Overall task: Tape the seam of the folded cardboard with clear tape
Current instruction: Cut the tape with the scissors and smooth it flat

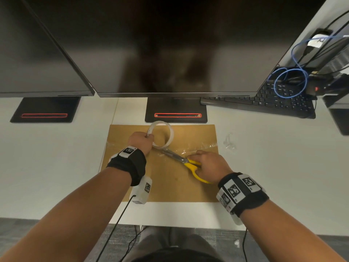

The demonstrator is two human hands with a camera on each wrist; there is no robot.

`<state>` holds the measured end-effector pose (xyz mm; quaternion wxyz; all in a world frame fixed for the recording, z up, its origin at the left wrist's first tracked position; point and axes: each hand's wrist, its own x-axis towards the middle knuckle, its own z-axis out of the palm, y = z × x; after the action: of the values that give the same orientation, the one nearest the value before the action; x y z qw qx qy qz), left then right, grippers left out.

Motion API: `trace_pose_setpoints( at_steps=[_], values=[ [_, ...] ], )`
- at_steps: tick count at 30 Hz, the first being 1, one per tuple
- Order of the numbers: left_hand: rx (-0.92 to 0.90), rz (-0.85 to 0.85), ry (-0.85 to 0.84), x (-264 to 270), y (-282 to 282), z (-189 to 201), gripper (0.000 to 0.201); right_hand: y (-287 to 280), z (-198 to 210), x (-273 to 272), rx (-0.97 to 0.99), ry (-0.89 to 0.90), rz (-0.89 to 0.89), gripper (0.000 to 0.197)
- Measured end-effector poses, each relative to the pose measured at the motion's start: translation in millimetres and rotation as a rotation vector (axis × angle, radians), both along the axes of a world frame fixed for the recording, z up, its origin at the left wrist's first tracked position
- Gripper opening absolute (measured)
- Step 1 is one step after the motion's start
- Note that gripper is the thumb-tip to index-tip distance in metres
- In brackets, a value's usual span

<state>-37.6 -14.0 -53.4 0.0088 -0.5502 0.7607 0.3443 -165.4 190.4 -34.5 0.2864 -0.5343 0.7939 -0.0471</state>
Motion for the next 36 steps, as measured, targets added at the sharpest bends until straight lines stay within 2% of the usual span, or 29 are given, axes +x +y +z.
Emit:
trace_pose_setpoints(
  at_steps=[2, 4, 7, 10, 13, 15, 19, 25, 36],
  values=[
    [-0.014, 0.058, 0.116, 1.0, -3.5, -1.1, 0.034, 10.0, -1.3, -8.5, -0.049, -0.03, -0.09, 0.041],
    [-0.053, 0.044, 0.189, 2.3, -2.6, 2.2, 0.037, 21.6, -3.3, -17.0, -0.094, -0.06, -0.183, 0.035],
    [-0.077, -0.21, 0.171, -0.9, 8.8, 11.8, 0.033, 35.0, -8.2, -21.6, -0.097, -0.082, -0.27, 0.03],
    [0.01, -0.559, 0.029, -8.6, 27.1, 15.2, 0.027, 40.9, -15.1, -19.0, -0.067, -0.157, -0.381, 0.044],
    [0.045, -0.722, -0.029, -15.4, 44.0, 11.4, 0.028, 44.5, -14.8, -18.1, -0.08, -0.293, -0.51, 0.065],
    [0.044, -0.779, -0.02, -21.1, 57.6, 10.7, 0.026, 46.3, -12.2, -18.0, -0.124, -0.291, -0.557, 0.062],
    [0.077, -0.794, 0.037, -35.4, 85.7, 12.5, 0.022, 52.9, -8.2, -21.3, -0.201, -0.103, -0.658, 0.041],
    [0.051, -0.797, 0.082, -47.3, 96.7, 7.5, 0.019, 69.0, -8.8, -24.7, -0.139, 0.02, -0.645, 0.033],
    [0.042, -0.779, 0.007, -34.6, 76.2, 3.8, 0.02, 80.0, -8.6, -22.6, -0.008, 0.15, -0.661, 0.026]
  ],
)
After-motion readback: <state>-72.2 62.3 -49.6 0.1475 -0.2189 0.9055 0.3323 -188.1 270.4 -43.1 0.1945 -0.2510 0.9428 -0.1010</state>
